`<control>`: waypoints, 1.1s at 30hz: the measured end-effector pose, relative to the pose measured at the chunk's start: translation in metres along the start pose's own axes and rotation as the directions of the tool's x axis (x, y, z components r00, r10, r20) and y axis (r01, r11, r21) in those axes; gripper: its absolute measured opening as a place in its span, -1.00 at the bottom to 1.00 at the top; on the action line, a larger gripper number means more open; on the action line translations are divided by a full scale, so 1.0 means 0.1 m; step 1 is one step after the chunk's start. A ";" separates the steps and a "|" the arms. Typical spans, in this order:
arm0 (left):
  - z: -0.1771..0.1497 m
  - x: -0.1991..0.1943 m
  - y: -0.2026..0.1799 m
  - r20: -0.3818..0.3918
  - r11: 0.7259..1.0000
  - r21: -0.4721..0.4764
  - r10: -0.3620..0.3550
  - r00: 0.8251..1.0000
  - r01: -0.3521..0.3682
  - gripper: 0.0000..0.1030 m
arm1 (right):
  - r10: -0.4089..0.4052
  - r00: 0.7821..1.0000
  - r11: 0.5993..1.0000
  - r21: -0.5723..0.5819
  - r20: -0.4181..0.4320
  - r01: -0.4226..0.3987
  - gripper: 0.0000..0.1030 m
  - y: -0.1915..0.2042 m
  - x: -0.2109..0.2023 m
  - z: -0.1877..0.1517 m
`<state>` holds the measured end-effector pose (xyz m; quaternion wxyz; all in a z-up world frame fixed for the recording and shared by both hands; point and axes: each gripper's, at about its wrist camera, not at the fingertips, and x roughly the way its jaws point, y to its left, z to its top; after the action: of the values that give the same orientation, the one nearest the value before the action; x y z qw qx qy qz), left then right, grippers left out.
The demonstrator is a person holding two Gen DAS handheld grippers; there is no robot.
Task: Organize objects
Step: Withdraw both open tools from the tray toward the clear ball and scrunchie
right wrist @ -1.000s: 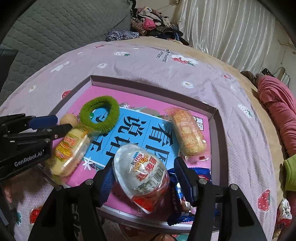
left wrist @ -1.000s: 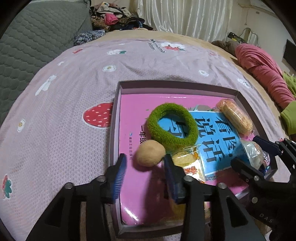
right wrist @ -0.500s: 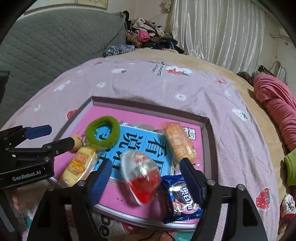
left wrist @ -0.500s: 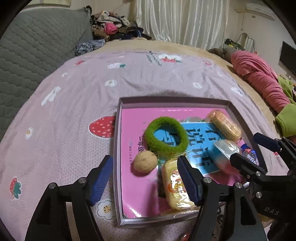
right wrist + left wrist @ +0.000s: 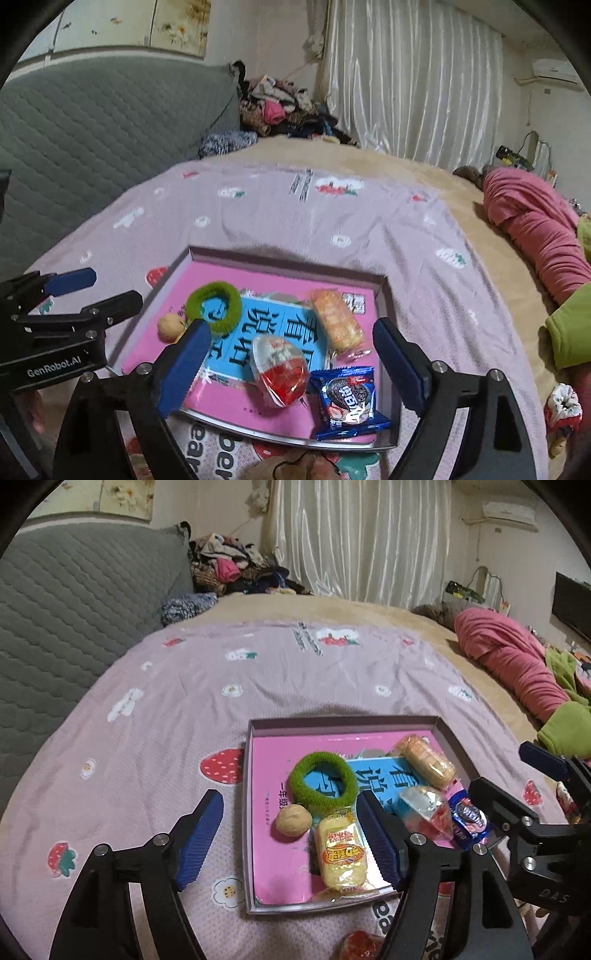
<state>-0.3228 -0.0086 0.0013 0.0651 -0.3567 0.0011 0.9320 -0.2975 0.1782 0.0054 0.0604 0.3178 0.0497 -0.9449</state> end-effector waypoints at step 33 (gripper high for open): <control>-0.33 -1.89 -0.20 0.073 0.999 -0.034 0.035 0.997 -0.033 0.49 | -0.081 0.991 0.996 -0.021 0.105 0.083 0.92 0.01 -1.93 0.03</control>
<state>-0.1594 -0.0130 0.1033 0.0434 -0.3229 -0.0104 0.9454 -0.1465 0.1924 0.1247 0.0279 0.2653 0.0713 -0.9611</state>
